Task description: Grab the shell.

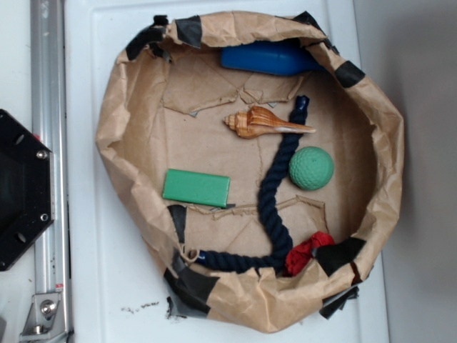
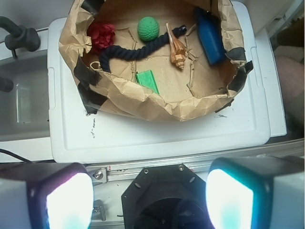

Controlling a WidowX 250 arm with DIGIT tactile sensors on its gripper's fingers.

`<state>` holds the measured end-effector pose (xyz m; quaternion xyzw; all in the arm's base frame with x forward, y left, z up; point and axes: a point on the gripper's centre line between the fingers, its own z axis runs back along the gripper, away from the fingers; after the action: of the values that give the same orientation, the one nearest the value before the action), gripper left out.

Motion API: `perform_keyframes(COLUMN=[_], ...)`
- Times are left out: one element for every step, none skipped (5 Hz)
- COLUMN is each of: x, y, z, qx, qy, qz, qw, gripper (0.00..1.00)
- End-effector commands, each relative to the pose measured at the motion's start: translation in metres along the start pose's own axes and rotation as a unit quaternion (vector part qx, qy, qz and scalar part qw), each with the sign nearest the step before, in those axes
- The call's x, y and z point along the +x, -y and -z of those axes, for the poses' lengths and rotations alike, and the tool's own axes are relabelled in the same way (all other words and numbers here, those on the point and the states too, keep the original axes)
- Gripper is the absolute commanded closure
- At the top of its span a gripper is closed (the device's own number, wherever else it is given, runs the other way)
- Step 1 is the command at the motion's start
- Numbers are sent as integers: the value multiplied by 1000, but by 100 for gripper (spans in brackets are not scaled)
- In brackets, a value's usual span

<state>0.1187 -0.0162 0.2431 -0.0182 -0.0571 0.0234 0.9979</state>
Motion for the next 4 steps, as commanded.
perform_keyframes(x=[0,38,72,101], y=[0,6,9,3], z=[0,21,48,84], qx=[0,29,33,35], qy=[0,46,47,47], qz=[0,30,53,66], qw=[1000,998,997,996], gripper=[0,0,0,0])
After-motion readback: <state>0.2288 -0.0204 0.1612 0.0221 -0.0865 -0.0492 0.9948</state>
